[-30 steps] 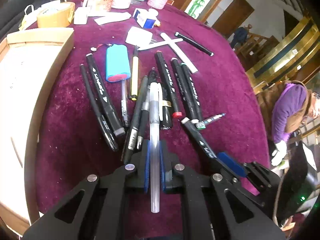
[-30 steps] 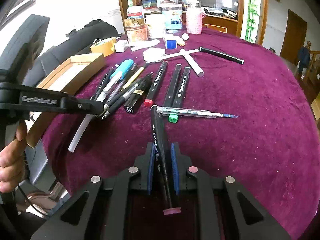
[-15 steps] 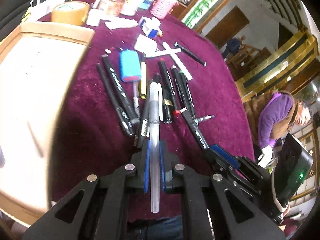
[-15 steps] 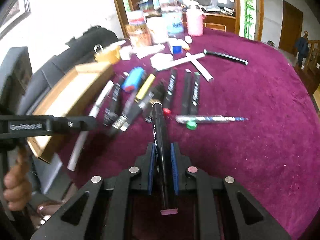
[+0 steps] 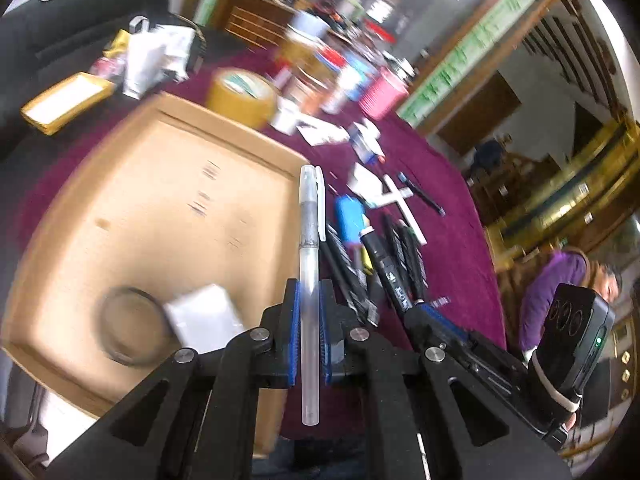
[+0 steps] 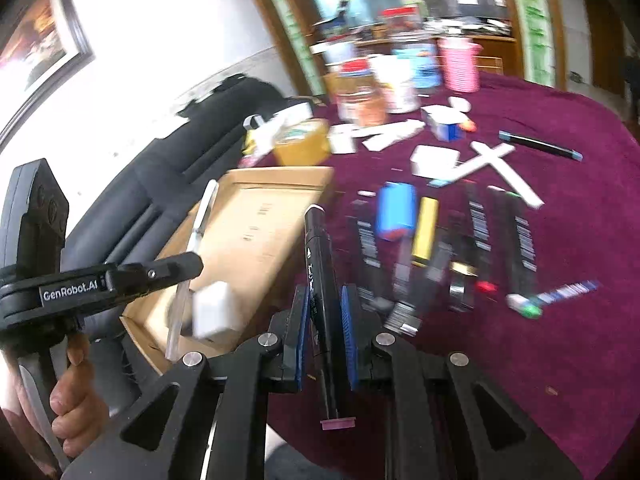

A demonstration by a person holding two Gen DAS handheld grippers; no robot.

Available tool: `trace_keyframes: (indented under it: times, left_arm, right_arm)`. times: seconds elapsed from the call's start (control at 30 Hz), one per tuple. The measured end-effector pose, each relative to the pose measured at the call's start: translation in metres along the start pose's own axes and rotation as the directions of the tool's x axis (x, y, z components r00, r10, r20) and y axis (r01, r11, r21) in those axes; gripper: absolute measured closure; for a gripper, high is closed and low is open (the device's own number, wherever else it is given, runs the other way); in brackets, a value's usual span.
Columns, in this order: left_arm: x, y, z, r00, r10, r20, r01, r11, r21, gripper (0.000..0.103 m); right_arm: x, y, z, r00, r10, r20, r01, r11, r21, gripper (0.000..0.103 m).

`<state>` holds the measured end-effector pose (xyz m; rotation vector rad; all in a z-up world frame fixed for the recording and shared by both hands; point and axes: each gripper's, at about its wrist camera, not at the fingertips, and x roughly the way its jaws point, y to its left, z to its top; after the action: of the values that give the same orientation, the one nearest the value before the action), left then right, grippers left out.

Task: Organize rigid objects
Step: 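Carry the clear pen and pink-capped marker into the tray and release both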

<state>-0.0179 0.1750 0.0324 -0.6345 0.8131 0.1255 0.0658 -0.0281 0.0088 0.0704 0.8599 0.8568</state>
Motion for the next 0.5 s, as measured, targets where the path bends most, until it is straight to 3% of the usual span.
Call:
trace_keyframes:
  times: [0.23,0.5]
  left_arm:
    - [-0.001,0.058,0.03,0.997,0.068,0.038,-0.065,0.994,-0.085,0.097]
    - [0.04,0.108,0.048,0.991,0.129,-0.038,-0.134,0.979,-0.154,0.097]
  right_arm:
    - [0.068,0.048,0.025,0.995,0.066,-0.079,-0.073,0.993,-0.09,0.089]
    - [0.125,0.062,0.036,0.986,0.073,-0.148,-0.084,0.994,-0.069,0.089]
